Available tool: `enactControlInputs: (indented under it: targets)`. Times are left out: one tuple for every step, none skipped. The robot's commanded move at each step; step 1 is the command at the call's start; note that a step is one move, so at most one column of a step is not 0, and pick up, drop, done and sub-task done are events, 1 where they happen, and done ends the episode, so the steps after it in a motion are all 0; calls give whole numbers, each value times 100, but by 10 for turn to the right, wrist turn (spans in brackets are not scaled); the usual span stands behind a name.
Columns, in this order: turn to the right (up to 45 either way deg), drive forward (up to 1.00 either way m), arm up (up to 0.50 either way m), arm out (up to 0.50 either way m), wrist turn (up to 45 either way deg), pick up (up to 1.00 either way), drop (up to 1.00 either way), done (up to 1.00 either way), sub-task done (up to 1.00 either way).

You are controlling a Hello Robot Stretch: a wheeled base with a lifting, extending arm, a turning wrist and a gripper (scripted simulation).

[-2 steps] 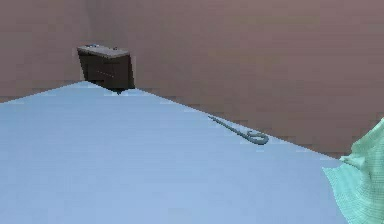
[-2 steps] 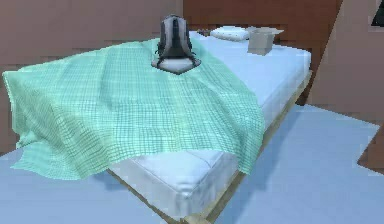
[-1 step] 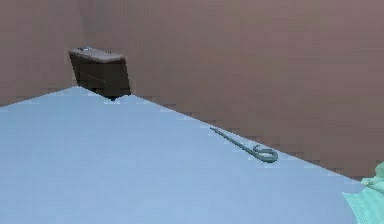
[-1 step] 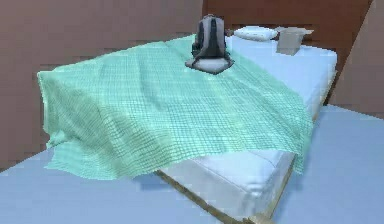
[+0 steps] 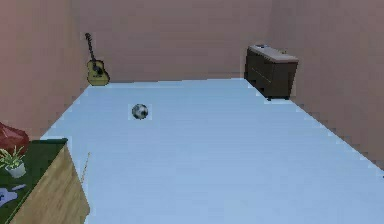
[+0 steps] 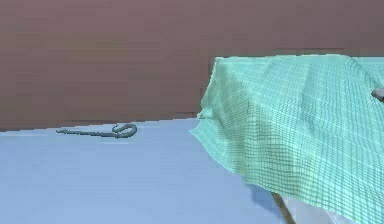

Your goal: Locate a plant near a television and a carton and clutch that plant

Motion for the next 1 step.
enactControlInputs:
  targets:
    - [-30,0,0,0,0,0,0,0,0]
